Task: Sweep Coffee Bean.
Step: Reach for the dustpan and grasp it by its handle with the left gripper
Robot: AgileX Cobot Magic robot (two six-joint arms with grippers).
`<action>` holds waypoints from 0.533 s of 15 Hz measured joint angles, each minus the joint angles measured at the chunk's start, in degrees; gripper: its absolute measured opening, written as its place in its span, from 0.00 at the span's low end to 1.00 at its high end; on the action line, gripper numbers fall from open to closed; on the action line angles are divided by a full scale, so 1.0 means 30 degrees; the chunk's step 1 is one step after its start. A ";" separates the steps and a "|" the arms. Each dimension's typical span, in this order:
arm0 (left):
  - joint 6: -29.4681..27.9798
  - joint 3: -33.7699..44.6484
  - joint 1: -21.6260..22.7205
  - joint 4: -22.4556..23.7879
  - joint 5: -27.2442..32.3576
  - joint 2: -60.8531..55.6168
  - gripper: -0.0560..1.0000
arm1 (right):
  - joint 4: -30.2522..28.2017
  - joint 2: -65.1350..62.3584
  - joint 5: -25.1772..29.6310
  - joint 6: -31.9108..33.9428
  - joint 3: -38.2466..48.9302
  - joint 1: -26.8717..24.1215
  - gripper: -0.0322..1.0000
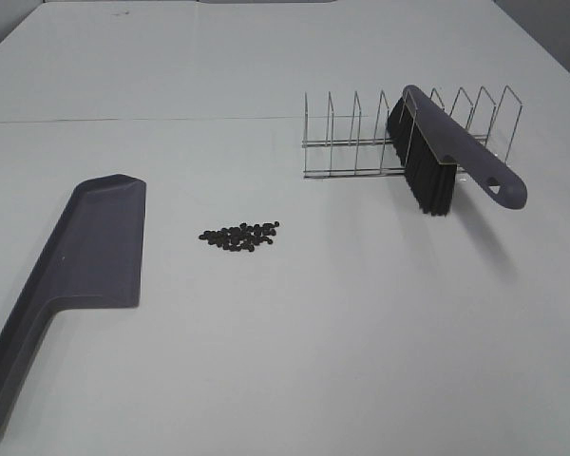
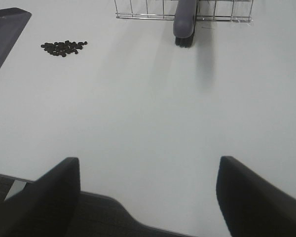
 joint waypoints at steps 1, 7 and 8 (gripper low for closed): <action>0.0000 0.0000 0.0000 0.0000 0.0000 0.0000 0.61 | 0.0000 0.0000 0.0000 0.0000 0.0000 0.0000 0.69; -0.0019 0.0000 0.0000 0.0000 0.0000 0.0000 0.71 | 0.0038 0.0000 0.0000 0.0000 0.0000 0.0000 0.69; -0.0019 0.0000 0.0000 0.0000 0.0000 0.0000 0.78 | 0.0038 0.0000 0.0000 0.0000 0.0000 0.0000 0.69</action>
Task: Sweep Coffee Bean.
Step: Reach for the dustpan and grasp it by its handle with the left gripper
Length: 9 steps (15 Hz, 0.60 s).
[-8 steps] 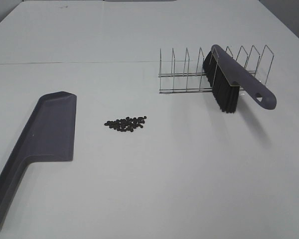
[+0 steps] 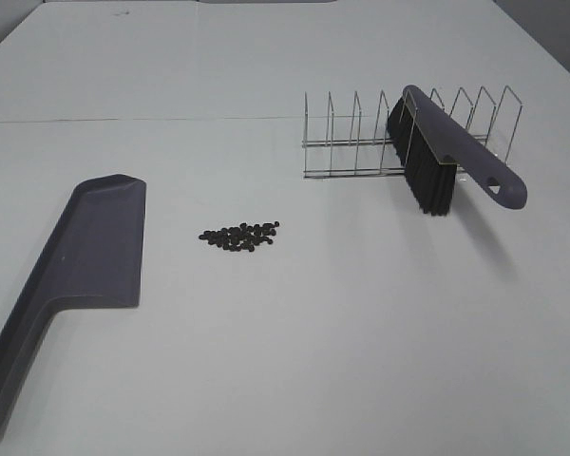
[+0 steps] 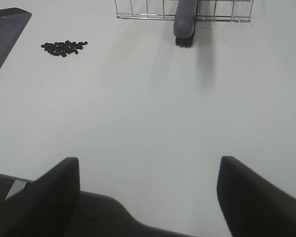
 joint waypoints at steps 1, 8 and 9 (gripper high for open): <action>0.0000 0.0000 0.0000 0.0000 0.0000 0.0000 0.79 | 0.0019 0.0000 0.0000 0.0000 0.0000 0.0000 0.69; 0.0000 0.0000 0.0000 0.0038 0.0000 0.0000 0.80 | 0.0038 0.0000 0.0000 0.0000 0.0000 0.0000 0.69; 0.0000 0.0000 0.0000 0.0038 0.0000 0.0000 0.80 | 0.0038 0.0000 0.0000 0.0000 0.0000 0.0000 0.69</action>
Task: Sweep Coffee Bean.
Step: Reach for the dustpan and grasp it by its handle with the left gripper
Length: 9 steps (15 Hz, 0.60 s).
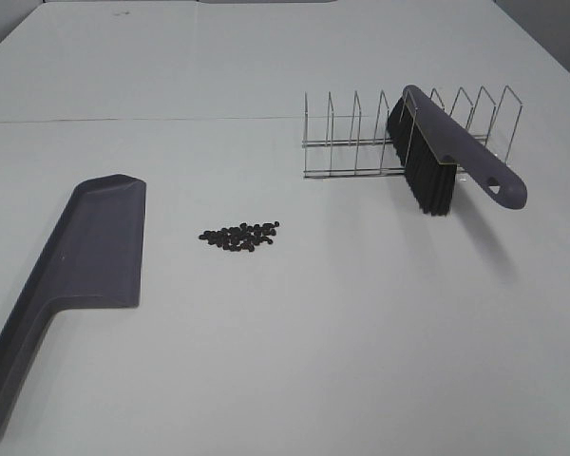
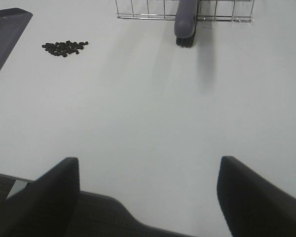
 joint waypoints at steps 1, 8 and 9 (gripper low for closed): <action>0.0000 0.0000 0.0000 0.0000 0.0000 0.0000 0.80 | 0.0000 0.0000 -0.0019 0.0000 0.0000 0.0000 0.69; 0.0000 0.0000 0.0000 0.0019 0.0000 0.0000 0.80 | 0.0000 0.0000 -0.0019 0.0000 0.0000 0.0000 0.69; 0.0000 0.0000 0.0000 0.0019 0.0000 0.0000 0.80 | 0.0000 0.0000 -0.0019 0.0000 0.0000 0.0000 0.69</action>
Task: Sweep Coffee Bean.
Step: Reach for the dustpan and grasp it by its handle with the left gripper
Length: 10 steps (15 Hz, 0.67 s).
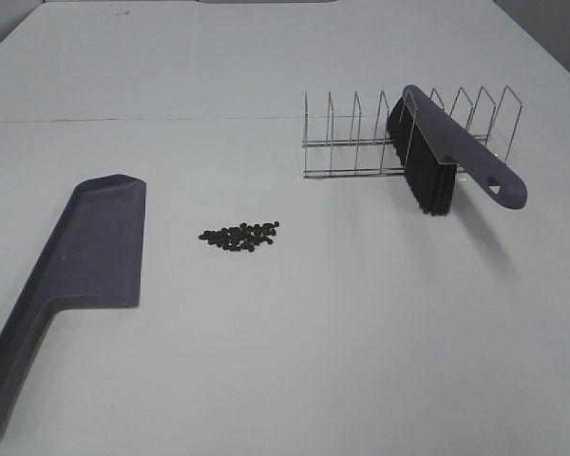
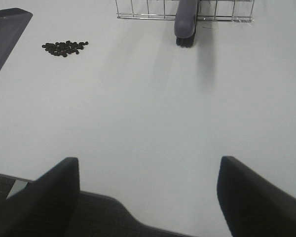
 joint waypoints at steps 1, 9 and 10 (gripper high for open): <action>0.0000 0.0000 0.0000 0.0000 0.0000 0.0000 0.80 | 0.0000 0.0000 0.0000 0.0000 0.0000 0.0000 0.69; 0.0019 0.0000 0.0000 0.0000 0.0000 0.0000 0.79 | 0.0019 0.0000 0.0000 0.0000 0.0000 0.0000 0.69; 0.0019 0.0000 0.0000 0.0000 0.0000 0.0000 0.79 | 0.0019 0.0000 0.0000 0.0000 0.0000 0.0000 0.69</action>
